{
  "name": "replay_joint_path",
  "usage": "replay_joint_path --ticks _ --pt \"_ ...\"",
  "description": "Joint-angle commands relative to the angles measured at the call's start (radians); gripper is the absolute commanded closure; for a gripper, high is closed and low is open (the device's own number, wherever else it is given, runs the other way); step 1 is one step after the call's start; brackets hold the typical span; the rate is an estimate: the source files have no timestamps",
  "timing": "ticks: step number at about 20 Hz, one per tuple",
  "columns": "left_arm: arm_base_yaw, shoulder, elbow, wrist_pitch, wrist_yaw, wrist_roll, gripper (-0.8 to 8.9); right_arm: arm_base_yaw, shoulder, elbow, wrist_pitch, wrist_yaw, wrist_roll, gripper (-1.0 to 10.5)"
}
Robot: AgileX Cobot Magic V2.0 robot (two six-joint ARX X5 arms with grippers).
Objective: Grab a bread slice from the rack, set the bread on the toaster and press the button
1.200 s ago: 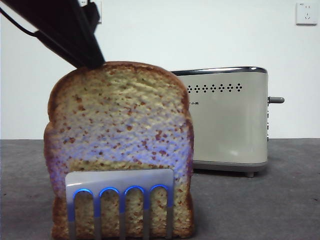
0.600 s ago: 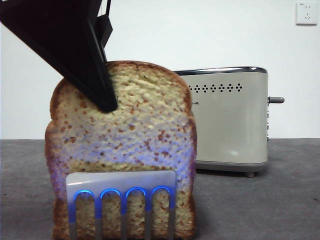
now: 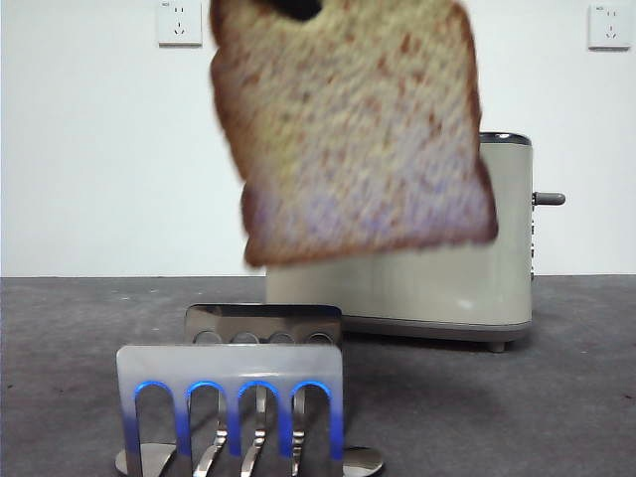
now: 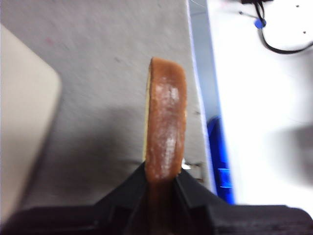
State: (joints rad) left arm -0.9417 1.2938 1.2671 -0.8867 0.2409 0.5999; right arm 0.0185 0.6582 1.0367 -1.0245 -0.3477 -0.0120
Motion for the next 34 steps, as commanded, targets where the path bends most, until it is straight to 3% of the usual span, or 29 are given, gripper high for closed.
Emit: replay_joint_path --ticks 1,3,5,9,12,15,22,34 --pt "-0.002 0.0 0.061 0.005 -0.093 0.107 8.23 0.002 0.0 0.002 0.004 -0.001 -0.017 9.5" --pt "0.0 0.0 0.122 0.005 -0.181 0.232 8.23 0.002 0.0 0.002 0.003 -0.001 -0.017 9.5" --pt "0.015 0.002 0.183 0.005 -0.188 0.316 8.24 0.002 0.0 0.002 0.003 -0.001 -0.017 9.5" --pt "0.074 0.062 0.349 -0.038 -0.185 0.395 8.24 0.002 0.0 0.002 0.003 -0.001 -0.019 9.5" --pt "0.12 0.177 0.553 -0.164 -0.177 0.453 8.24 0.002 0.0 0.002 0.003 -0.001 -0.019 9.5" --pt "0.152 0.308 0.741 -0.28 -0.108 0.525 8.24 0.002 0.0 0.002 0.003 -0.001 -0.023 9.5" --pt "0.2 0.508 0.97 -0.294 -0.061 0.574 8.24 0.002 0.0 0.002 0.002 -0.001 -0.024 9.5" --pt "0.306 0.567 0.979 -0.248 0.104 0.546 8.25 0.002 0.0 0.002 -0.052 -0.001 -0.054 9.5"
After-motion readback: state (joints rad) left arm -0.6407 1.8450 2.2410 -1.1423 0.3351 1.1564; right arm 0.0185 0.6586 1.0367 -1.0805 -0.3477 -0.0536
